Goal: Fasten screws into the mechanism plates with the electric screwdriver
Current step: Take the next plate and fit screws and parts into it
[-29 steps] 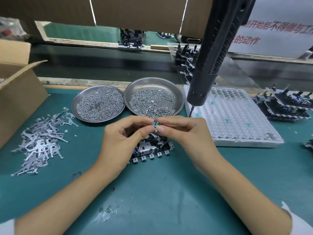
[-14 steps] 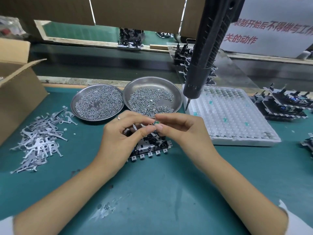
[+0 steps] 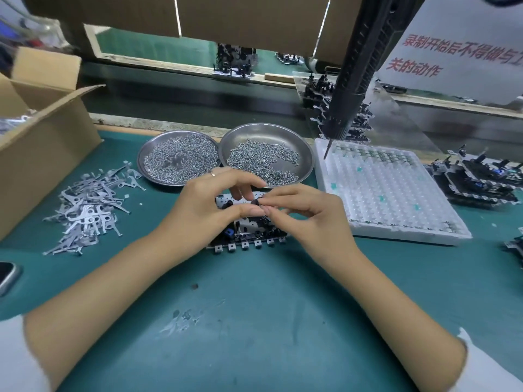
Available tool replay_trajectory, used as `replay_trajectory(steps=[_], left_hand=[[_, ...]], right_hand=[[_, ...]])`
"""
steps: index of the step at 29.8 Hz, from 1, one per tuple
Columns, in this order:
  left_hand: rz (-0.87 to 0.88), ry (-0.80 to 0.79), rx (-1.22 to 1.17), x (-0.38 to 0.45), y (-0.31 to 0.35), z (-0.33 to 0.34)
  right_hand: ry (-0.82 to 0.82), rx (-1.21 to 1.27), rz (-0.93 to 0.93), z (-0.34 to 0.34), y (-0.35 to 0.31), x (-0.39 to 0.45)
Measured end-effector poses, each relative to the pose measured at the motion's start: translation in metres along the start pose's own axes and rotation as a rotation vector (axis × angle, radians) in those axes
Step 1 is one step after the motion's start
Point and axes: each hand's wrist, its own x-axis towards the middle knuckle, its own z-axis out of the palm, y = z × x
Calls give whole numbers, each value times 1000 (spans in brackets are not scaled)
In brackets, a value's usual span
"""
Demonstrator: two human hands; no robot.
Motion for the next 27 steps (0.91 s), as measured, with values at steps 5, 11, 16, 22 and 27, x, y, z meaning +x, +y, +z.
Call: replay_trajectory(steps=[5, 11, 16, 22, 27], left_hand=[[-85, 55, -39, -15, -10, -20], [-256, 284, -169, -22, -16, -16], [-269, 284, -121, -25, -12, -13], [-77, 113, 137, -31, -1, -8], [-61, -31, 328, -37, -2, 0]], right_hand=[[-66, -243, -173, 8, 8, -4], [-111, -435, -351, 14, 15, -8], [-114, -490, -399, 15, 15, -6], [-191, -489, -390, 13, 15, -6], [-212, -375, -265, 12, 11, -6]])
